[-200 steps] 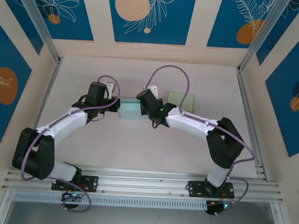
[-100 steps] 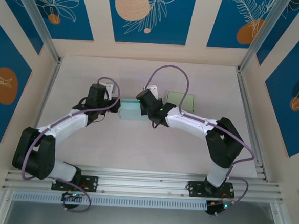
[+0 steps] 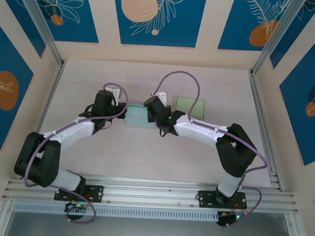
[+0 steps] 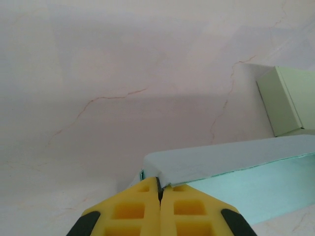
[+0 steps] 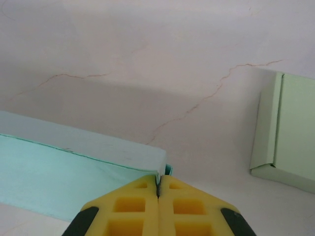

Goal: Fold the paper box

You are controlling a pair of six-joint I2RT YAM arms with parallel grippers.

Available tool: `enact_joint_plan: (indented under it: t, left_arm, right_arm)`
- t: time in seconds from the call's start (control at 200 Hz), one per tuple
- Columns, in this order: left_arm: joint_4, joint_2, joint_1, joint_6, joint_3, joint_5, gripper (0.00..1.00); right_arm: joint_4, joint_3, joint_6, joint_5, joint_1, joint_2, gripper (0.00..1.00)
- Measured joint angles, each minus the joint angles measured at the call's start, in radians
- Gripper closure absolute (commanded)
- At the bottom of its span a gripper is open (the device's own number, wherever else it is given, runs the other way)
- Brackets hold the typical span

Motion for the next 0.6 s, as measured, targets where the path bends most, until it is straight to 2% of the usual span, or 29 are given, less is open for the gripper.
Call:
enact_joint_plan:
  t: [0.23, 0.6]
  left_arm:
    - [-0.022, 0.0, -0.004, 0.0, -0.023, -0.019, 1.0]
    - [0.073, -0.035, -0.005, -0.034, -0.094, -0.019, 1.0]
  right_arm:
    - [-0.007, -0.023, 0.023, -0.049, 0.007, 0.0, 1.0]
    - [0.035, -0.052, 0.024, -0.049, 0.013, -0.011, 1.0]
